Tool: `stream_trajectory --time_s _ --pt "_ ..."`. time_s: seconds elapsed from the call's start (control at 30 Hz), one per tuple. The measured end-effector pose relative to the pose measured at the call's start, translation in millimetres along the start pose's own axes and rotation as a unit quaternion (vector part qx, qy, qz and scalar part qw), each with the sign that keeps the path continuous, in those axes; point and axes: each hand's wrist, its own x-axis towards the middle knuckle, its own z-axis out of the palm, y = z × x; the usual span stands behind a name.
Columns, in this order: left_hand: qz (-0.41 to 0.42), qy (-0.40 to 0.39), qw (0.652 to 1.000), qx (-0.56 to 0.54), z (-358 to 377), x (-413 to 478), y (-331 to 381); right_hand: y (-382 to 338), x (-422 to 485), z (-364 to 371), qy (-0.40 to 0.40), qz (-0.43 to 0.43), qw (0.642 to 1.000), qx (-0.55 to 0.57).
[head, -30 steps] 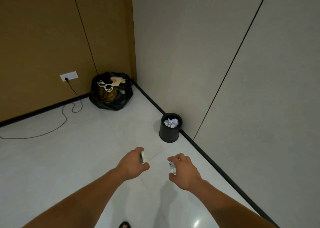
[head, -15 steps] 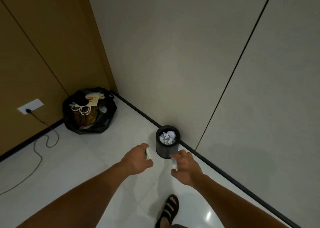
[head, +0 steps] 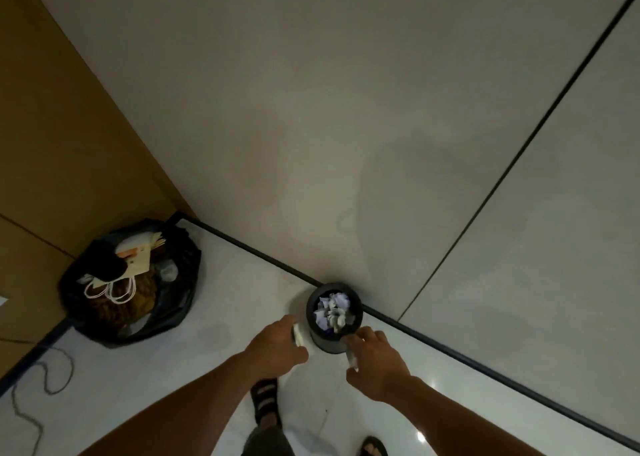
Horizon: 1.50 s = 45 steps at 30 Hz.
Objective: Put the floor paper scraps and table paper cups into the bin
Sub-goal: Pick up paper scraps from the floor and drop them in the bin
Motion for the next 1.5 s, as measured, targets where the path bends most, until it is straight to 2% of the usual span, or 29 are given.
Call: stream_trajectory --time_s 0.13,0.27,0.4,0.63,0.77,0.9,1.0,1.2,1.5 --pt "0.047 -0.066 0.996 0.042 -29 72 -10 -7 54 4 0.010 0.076 0.996 0.038" --pt "0.054 -0.143 0.981 0.121 -57 146 -23 -19 109 18 0.025 0.166 0.978 0.120" --pt "0.075 -0.171 0.965 0.183 -61 224 -18 -9 161 41 0.042 0.216 0.959 0.177" --pt "0.118 -0.213 0.951 0.190 31 355 -34 71 271 127 0.076 0.276 0.936 0.204" --pt "0.132 -0.192 0.956 0.179 90 426 -61 116 330 187 0.096 0.272 0.934 0.211" --pt "0.138 -0.175 0.958 0.180 133 476 -97 148 363 232 0.148 0.271 0.915 0.259" --pt "0.121 -0.159 0.961 0.191 145 487 -118 157 363 258 0.180 0.284 0.901 0.276" --pt "0.070 -0.164 0.947 0.266 132 466 -119 151 321 277 0.117 0.288 0.909 0.277" --pt "0.176 -0.106 0.937 0.282 105 372 -5 138 229 186 0.151 0.281 0.920 0.227"
